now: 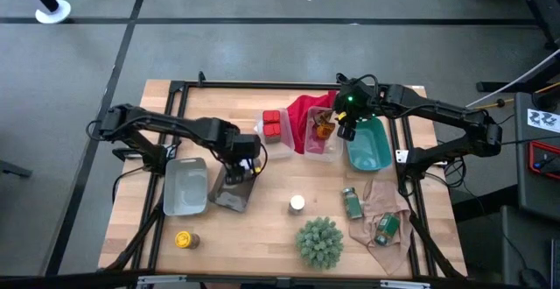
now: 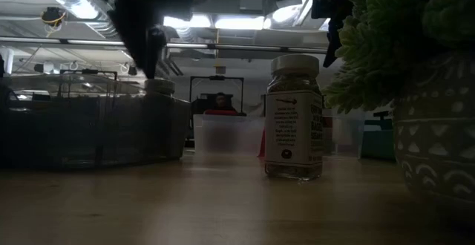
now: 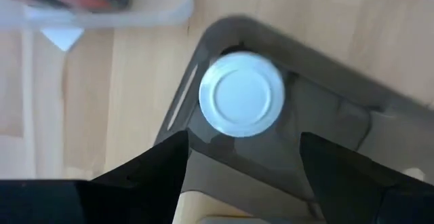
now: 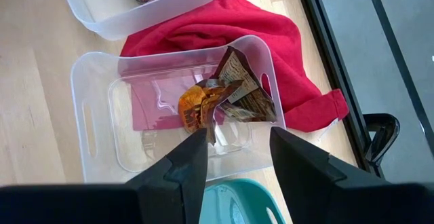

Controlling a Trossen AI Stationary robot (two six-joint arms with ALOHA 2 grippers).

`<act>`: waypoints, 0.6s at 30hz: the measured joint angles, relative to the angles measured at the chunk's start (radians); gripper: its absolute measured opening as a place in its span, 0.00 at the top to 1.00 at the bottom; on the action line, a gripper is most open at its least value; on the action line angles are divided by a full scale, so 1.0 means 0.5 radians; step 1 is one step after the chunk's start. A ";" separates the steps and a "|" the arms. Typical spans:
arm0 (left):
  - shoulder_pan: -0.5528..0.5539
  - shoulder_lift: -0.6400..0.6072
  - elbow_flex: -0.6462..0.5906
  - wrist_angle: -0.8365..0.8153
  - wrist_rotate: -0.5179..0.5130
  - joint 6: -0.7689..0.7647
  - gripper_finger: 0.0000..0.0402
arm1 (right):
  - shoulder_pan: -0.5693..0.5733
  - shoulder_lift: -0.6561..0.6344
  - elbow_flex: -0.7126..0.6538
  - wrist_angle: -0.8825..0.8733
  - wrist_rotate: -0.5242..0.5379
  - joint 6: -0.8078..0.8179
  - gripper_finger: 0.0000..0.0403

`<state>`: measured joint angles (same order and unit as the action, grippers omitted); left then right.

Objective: Sort spices by type
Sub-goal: Put the white seasoning bottle into the black bin

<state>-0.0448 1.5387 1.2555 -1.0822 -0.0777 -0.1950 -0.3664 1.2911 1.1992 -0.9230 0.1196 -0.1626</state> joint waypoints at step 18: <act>-0.043 0.049 0.150 1.034 0.171 0.227 0.34 | -0.001 0.000 0.001 0.000 0.000 0.000 0.60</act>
<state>-0.0665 1.5631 1.3304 -0.5650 0.0077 -0.0816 -0.3668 1.2911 1.1995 -0.9230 0.1198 -0.1626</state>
